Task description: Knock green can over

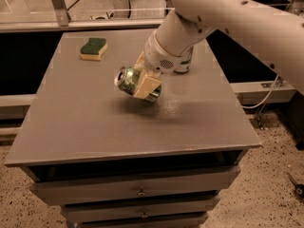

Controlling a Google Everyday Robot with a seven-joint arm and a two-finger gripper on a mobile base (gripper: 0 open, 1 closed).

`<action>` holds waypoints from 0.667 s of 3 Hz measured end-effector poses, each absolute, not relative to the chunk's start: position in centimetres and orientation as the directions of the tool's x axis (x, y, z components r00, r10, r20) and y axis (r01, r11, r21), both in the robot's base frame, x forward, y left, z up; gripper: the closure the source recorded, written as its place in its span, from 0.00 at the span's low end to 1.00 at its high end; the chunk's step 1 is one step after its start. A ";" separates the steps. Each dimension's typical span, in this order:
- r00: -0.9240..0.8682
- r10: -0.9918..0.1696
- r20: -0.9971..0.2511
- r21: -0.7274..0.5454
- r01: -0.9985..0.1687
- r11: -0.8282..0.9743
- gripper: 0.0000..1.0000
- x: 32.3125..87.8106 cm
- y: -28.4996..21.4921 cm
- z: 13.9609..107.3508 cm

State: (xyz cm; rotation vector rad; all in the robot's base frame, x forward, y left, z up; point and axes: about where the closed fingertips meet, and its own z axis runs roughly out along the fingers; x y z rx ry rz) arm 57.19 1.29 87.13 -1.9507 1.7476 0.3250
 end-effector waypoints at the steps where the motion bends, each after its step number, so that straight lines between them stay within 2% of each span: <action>1: 0.172 -0.880 -0.442 -0.201 -0.975 -0.090 0.64 56.9 1.3 86.6; 2: 0.172 -0.880 -0.442 -0.201 -0.975 -0.090 0.42 56.9 1.3 86.5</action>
Offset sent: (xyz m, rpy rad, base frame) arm -0.0151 0.0090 -0.0206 -0.1251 0.0212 0.1008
